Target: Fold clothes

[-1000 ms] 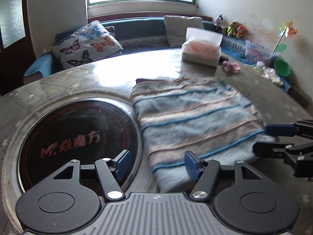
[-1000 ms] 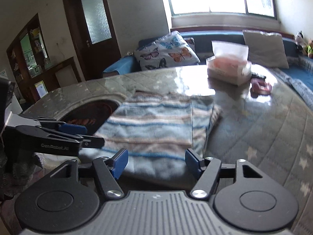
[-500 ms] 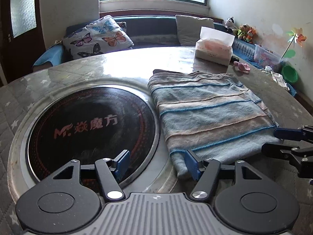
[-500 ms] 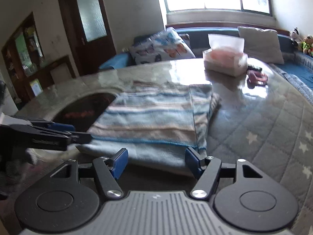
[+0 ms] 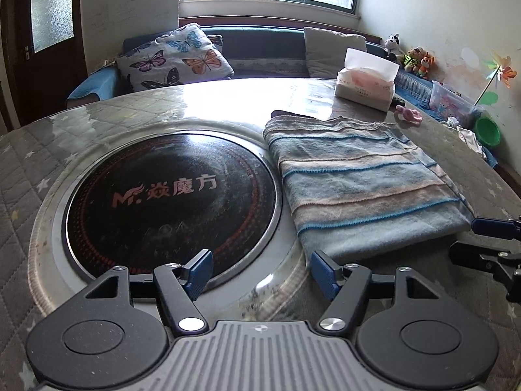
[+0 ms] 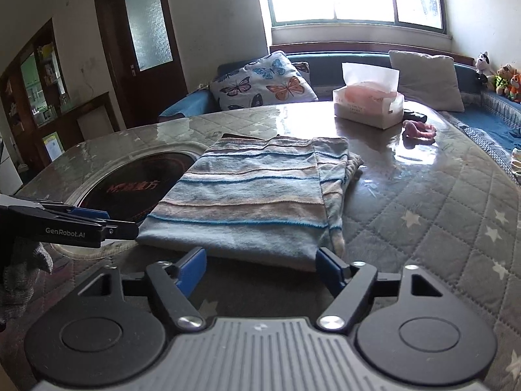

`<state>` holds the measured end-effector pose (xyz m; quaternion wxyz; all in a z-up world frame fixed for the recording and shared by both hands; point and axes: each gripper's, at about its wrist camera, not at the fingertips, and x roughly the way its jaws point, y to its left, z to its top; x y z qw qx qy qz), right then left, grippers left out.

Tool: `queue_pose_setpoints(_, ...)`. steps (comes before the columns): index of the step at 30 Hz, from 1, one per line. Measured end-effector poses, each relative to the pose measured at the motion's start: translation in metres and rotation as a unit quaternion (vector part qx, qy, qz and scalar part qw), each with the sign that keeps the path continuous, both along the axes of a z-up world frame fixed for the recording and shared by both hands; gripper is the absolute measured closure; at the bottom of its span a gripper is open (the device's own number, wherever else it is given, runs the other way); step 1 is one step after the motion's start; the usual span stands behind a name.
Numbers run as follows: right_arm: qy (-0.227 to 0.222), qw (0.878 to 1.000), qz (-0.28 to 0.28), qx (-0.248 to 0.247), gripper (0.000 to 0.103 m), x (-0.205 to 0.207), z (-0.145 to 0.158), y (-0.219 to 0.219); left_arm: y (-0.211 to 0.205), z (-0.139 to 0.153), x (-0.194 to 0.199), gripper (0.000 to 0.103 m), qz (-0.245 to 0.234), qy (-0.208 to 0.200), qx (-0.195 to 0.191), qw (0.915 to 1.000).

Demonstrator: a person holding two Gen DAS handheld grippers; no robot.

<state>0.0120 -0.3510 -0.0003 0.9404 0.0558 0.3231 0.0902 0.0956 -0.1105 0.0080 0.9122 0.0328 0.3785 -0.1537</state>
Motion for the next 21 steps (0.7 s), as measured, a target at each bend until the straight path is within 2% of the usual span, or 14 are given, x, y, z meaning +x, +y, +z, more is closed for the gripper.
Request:
queue_pose_setpoints(3,0.001,1.0,-0.001,0.001,0.017,-0.005,-0.002,0.006,0.002,0.001,-0.008,0.025,0.0,0.001,0.001,1.0)
queue_pose_setpoints(7,-0.002,1.0,-0.001,-0.008,0.005,-0.011,-0.003,0.014,0.004,0.002,-0.021,0.017,-0.003,-0.002,0.0,1.0)
queue_pose_setpoints(10,-0.003,1.0,-0.006,-0.01,0.0,-0.017,-0.004,0.02,0.004,0.002,-0.03,0.011,-0.006,-0.006,0.002,1.0)
queue_pose_setpoints(15,0.002,1.0,-0.009,-0.002,0.0,-0.024,-0.007,0.025,0.008,0.002,-0.042,0.006,-0.005,-0.008,0.001,1.0)
queue_pose_setpoints(17,0.004,1.0,-0.013,-0.004,0.0,-0.027,-0.009,0.028,0.01,0.002,-0.046,0.001,-0.003,-0.009,0.0,1.0)
queue_pose_setpoints(21,0.01,1.0,-0.018,-0.002,0.0,-0.033,-0.014,0.033,0.015,0.002,-0.053,0.0,-0.001,-0.009,-0.007,0.9999)
